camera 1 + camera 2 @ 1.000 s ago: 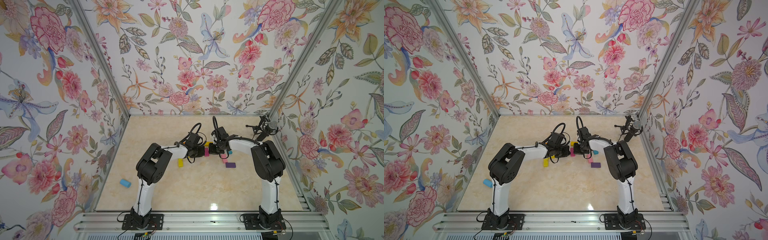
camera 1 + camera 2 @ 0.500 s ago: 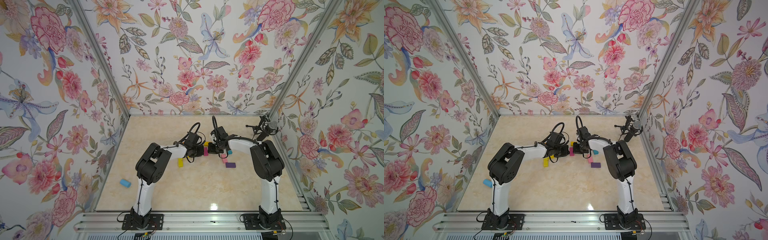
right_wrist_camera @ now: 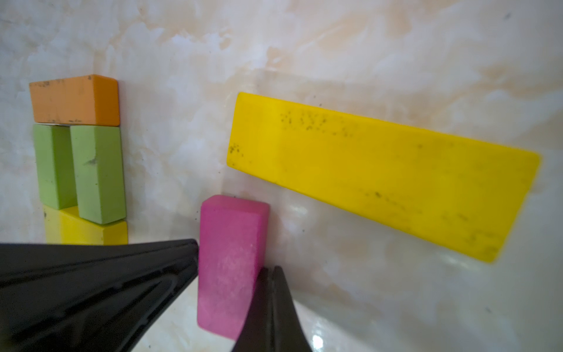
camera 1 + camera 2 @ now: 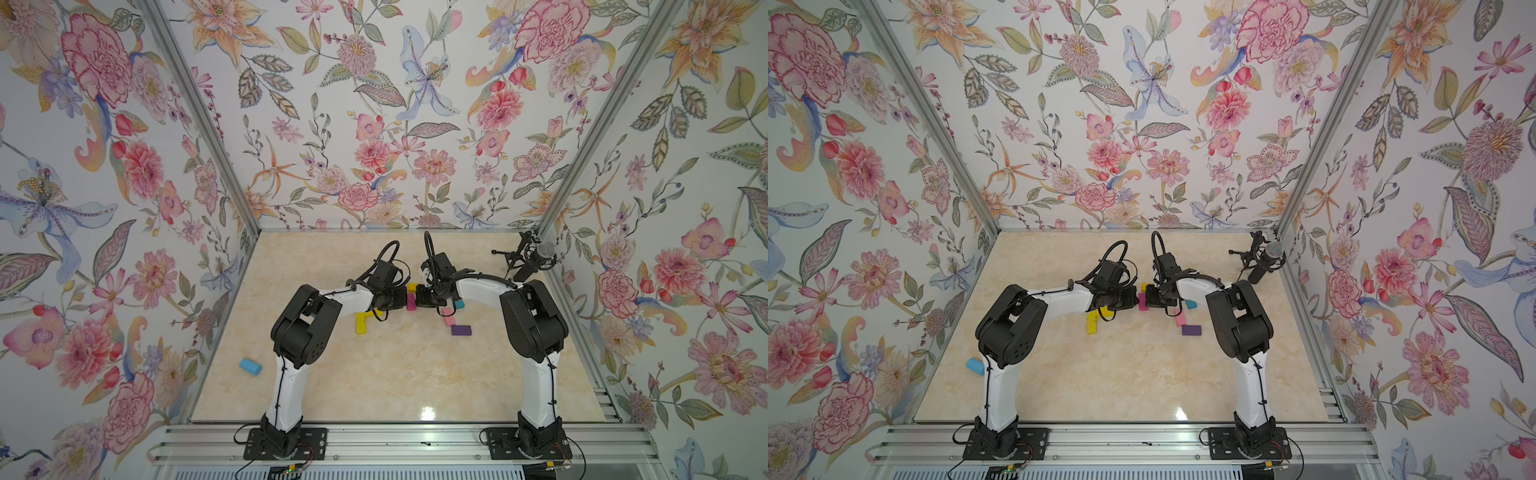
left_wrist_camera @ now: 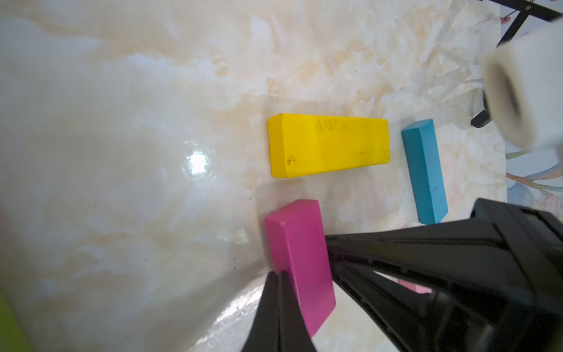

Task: Assemble the letter p with building blocks
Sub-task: Assemble the building block at the center of the board.

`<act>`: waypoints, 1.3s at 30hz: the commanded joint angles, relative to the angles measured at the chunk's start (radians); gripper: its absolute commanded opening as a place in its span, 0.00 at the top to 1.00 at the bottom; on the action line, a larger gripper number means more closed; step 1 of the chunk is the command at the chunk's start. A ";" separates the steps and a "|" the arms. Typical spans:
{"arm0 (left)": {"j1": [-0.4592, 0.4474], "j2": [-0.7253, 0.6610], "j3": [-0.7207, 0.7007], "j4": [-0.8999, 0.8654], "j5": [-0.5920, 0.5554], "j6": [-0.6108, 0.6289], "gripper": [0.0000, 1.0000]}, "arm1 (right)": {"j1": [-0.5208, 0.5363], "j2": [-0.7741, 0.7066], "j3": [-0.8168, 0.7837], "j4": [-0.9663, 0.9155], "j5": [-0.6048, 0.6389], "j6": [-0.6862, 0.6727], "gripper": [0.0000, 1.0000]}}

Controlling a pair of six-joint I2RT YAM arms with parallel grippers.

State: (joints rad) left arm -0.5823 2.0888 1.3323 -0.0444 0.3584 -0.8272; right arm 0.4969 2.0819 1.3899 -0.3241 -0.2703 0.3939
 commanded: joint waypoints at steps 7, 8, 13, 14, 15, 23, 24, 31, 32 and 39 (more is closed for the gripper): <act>0.021 0.000 0.011 -0.026 -0.013 0.030 1.00 | 0.004 0.011 -0.032 -0.052 0.024 0.011 1.00; 0.022 0.003 0.009 -0.026 -0.010 0.031 1.00 | 0.004 0.006 -0.036 -0.050 0.025 0.011 1.00; 0.025 0.001 -0.002 -0.026 -0.015 0.031 1.00 | 0.003 -0.006 -0.051 -0.051 0.023 0.012 1.00; 0.025 0.000 -0.003 -0.030 -0.020 0.032 1.00 | 0.005 -0.008 -0.053 -0.052 0.023 0.011 1.00; 0.025 -0.004 -0.005 -0.033 -0.024 0.033 1.00 | 0.006 -0.012 -0.056 -0.050 0.024 0.013 1.00; 0.025 0.001 -0.017 -0.028 -0.021 0.030 1.00 | 0.015 -0.043 -0.093 -0.050 0.033 0.017 1.00; 0.025 0.001 -0.019 -0.023 -0.021 0.030 1.00 | 0.017 -0.047 -0.098 -0.050 0.035 0.017 1.00; 0.024 0.012 -0.023 -0.019 -0.007 0.030 1.00 | 0.019 -0.056 -0.096 -0.047 0.047 0.020 1.00; 0.024 0.015 -0.024 -0.016 -0.004 0.029 1.00 | 0.020 -0.056 -0.095 -0.046 0.050 0.020 1.00; 0.018 0.034 -0.013 0.000 0.014 0.021 1.00 | 0.016 -0.030 -0.055 -0.044 0.047 0.020 1.00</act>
State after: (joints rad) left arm -0.5674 2.0899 1.3197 -0.0578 0.3626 -0.8154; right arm 0.5095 2.0327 1.3212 -0.3107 -0.2504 0.4007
